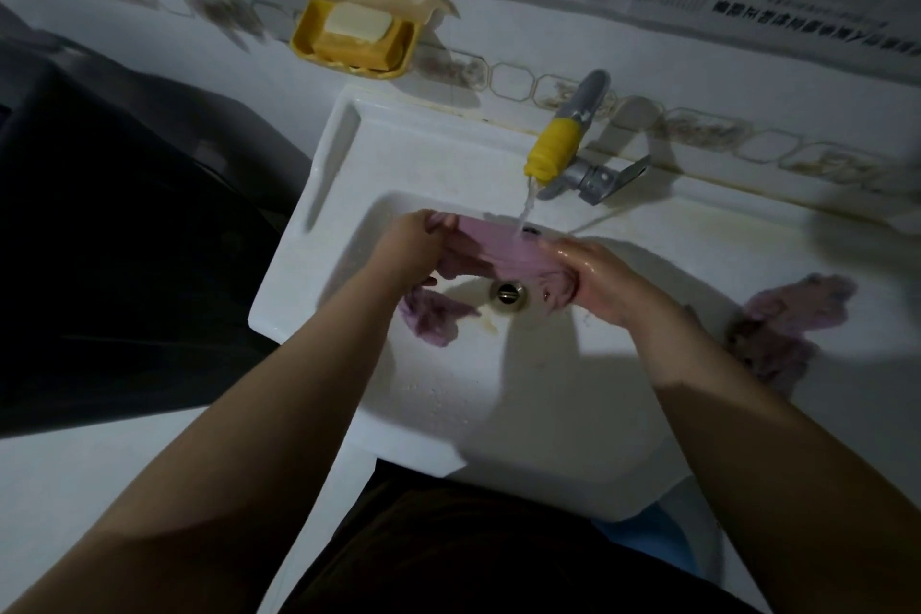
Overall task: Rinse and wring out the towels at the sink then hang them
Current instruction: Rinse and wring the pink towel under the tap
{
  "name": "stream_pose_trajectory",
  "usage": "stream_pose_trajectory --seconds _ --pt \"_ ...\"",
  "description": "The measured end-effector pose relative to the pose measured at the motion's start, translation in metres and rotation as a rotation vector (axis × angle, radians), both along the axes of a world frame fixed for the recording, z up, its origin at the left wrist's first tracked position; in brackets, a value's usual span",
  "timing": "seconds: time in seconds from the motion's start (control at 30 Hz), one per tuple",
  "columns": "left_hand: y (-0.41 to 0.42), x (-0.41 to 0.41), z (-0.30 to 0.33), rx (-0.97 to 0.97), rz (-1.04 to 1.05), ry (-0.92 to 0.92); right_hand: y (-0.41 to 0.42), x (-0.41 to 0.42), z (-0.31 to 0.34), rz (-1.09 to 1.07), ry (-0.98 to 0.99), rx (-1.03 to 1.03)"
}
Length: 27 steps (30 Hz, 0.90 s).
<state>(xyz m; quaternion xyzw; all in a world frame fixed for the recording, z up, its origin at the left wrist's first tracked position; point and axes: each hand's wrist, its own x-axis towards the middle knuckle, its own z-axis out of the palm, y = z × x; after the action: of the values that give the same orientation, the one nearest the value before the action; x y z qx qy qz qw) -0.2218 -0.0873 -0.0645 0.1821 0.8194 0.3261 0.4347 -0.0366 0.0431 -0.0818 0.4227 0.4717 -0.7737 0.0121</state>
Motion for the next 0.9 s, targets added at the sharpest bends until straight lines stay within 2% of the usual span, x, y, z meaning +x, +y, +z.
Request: stream_pose_trajectory --seconds 0.07,0.17,0.2,0.27,0.37,0.47,0.53,0.6,0.67,0.73,0.8,0.87,0.9 --pt "0.002 0.0 -0.003 0.048 0.055 -0.038 0.006 0.004 0.006 0.092 -0.104 0.088" --pt "0.006 0.0 -0.01 0.076 0.023 0.016 0.014 0.011 0.007 0.321 -0.261 0.227" --pt "0.006 0.0 -0.013 0.095 0.043 0.012 0.015 0.012 0.008 0.302 -0.257 0.198" --pt "0.005 0.004 -0.016 0.146 0.131 -0.077 0.017 0.012 0.012 0.125 -0.173 0.117" --pt "0.007 0.016 -0.02 0.201 0.245 -0.224 0.012 0.001 0.022 -0.074 0.099 -0.001" --pt "0.018 0.031 -0.019 0.243 0.386 -0.35 -0.01 -0.025 0.034 -0.275 0.193 0.029" --pt "0.028 0.039 -0.014 0.276 0.499 -0.511 -0.033 -0.045 0.043 -0.256 0.121 0.181" --pt "0.036 0.046 -0.008 0.309 0.582 -0.695 -0.052 -0.06 0.041 -0.122 -0.04 0.463" --pt "0.043 0.057 -0.003 0.343 0.574 -0.761 -0.053 -0.069 0.036 -0.056 -0.216 0.716" --pt "0.049 0.066 0.0 0.3 0.532 -0.742 -0.041 -0.074 0.036 -0.164 -0.3 0.77" --pt "0.052 0.068 0.003 0.293 0.558 -0.723 -0.034 -0.078 0.036 -0.273 -0.301 0.739" --pt "0.053 0.057 0.003 0.238 0.603 -0.655 -0.044 -0.082 0.035 -0.234 -0.303 0.769" --pt "0.057 0.052 0.005 0.219 0.533 -0.535 -0.05 -0.083 0.033 -0.175 -0.314 0.794"
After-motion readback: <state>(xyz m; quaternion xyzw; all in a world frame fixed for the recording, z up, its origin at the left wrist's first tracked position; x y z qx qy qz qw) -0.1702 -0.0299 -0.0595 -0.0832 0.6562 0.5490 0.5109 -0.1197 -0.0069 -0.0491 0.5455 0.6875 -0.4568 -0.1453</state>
